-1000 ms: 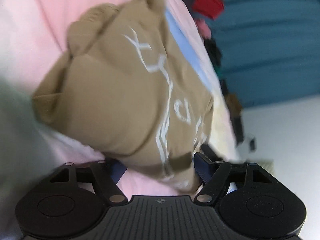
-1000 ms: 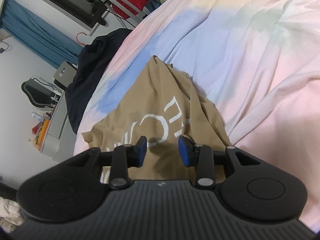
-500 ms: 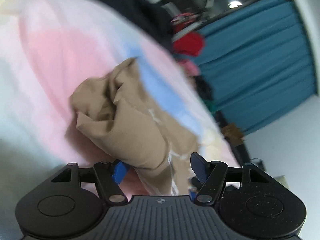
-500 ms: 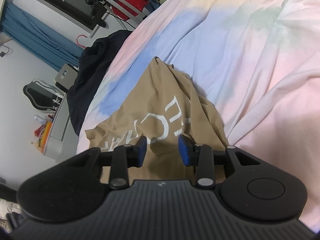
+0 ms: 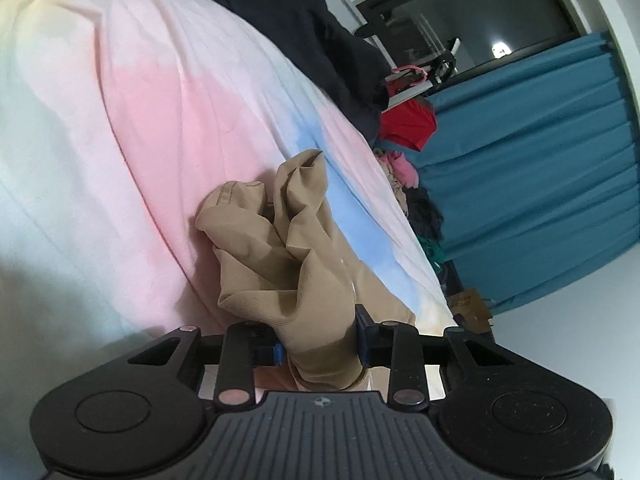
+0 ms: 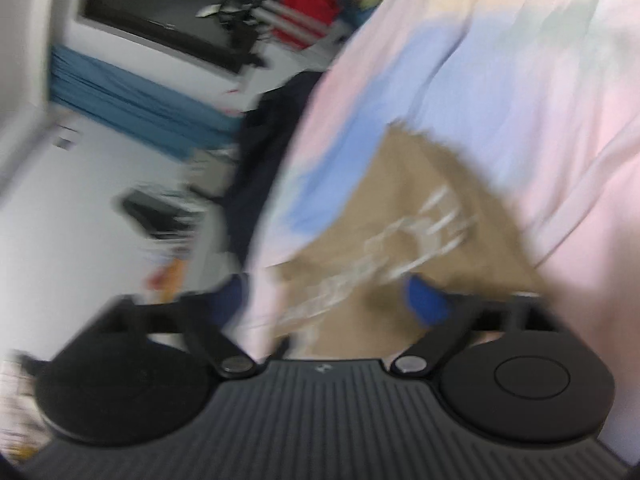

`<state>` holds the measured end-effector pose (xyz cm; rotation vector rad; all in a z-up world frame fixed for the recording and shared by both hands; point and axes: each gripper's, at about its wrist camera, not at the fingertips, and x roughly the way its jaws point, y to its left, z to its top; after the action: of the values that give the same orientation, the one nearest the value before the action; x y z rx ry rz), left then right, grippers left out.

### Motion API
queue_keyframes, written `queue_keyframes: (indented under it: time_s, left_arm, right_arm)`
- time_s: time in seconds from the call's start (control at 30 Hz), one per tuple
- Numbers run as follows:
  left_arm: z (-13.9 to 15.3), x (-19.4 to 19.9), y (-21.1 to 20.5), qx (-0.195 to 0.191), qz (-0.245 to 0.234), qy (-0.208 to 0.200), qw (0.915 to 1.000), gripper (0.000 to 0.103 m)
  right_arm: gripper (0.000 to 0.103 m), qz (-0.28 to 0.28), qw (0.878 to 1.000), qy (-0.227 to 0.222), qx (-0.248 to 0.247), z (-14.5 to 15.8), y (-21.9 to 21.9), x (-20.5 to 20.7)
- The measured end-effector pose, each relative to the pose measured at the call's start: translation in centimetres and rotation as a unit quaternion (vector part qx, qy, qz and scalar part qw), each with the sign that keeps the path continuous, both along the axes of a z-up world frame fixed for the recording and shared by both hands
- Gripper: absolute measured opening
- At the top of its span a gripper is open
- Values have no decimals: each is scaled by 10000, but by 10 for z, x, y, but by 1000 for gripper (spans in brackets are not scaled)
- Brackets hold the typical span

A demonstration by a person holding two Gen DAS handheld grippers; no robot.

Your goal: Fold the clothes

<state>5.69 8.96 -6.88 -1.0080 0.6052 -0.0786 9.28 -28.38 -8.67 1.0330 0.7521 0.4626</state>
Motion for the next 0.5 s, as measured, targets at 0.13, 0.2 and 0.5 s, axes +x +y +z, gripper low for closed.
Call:
queue_keyframes:
  time_s: [0.13, 0.2, 0.5]
  left_arm:
    - [-2, 10, -6, -112, 31, 37, 9999, 32]
    - [-3, 9, -5, -123, 32, 26, 9999, 31]
    - [-18, 20, 14, -842, 10, 104, 9964, 27]
  right_arm:
    - [103, 672, 9883, 693, 1181, -29, 23, 4]
    - [103, 672, 9823, 1145, 1322, -48, 31, 7]
    - [88, -251, 9754, 1413, 1672, -79, 13, 17]
